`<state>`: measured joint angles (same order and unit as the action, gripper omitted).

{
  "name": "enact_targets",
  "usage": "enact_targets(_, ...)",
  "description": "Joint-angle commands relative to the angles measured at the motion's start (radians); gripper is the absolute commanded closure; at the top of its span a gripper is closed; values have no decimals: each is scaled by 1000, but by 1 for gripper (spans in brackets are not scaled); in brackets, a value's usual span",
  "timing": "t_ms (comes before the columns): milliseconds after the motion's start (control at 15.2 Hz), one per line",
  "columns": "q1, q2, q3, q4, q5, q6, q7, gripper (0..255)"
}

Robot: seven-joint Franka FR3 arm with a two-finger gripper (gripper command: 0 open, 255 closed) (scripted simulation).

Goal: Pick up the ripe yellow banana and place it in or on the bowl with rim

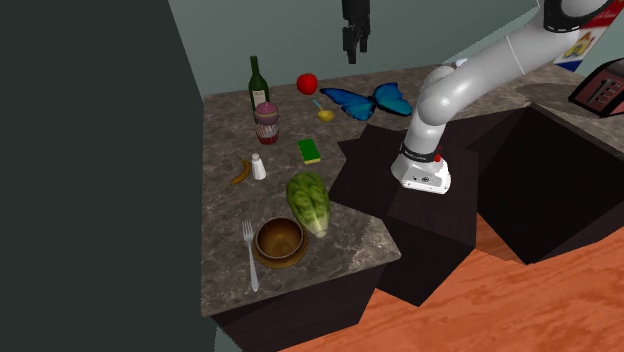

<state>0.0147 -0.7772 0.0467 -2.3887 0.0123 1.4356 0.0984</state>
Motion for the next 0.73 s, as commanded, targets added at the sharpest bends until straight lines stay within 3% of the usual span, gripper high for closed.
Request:
enact_targets(0,0,0,0,0,0,0,0,0)
enact_targets(660,9,275,162,-8,59,285,223,0)
